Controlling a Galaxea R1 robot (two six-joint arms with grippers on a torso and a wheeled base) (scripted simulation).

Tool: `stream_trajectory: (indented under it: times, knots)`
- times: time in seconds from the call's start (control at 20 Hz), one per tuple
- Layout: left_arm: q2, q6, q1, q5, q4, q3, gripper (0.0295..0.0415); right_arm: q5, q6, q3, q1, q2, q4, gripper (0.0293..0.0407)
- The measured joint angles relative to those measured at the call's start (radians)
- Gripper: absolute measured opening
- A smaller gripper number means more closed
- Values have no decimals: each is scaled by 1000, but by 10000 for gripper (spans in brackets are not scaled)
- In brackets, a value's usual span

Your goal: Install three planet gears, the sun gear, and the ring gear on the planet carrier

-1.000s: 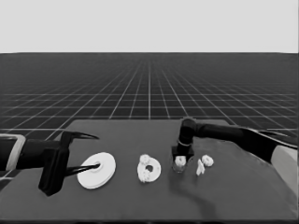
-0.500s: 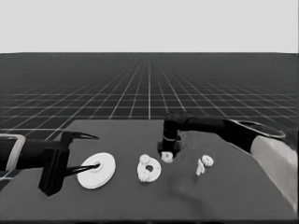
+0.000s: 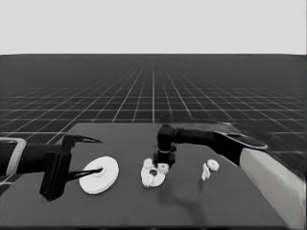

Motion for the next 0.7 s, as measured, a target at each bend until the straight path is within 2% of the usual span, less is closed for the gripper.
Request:
stream_trajectory:
  times: [0.15,0.4,0.45,0.5,0.55,0.7]
  knots:
    - [0,0,0,0,0,0,385,19,-21,-38,-43,11,-38,312]
    - [0,0,0,0,0,0,385,24,-26,-47,-51,14,-47,312]
    - [0,0,0,0,0,0,385,24,-26,-47,-51,14,-47,344]
    - [0,0,0,0,0,0,385,24,-27,-47,-52,14,-47,372]
    - [0,0,0,0,0,0,385,24,-27,-47,-52,14,-47,381]
    - [0,0,0,0,0,0,385,25,-27,-47,-52,14,-47,385]
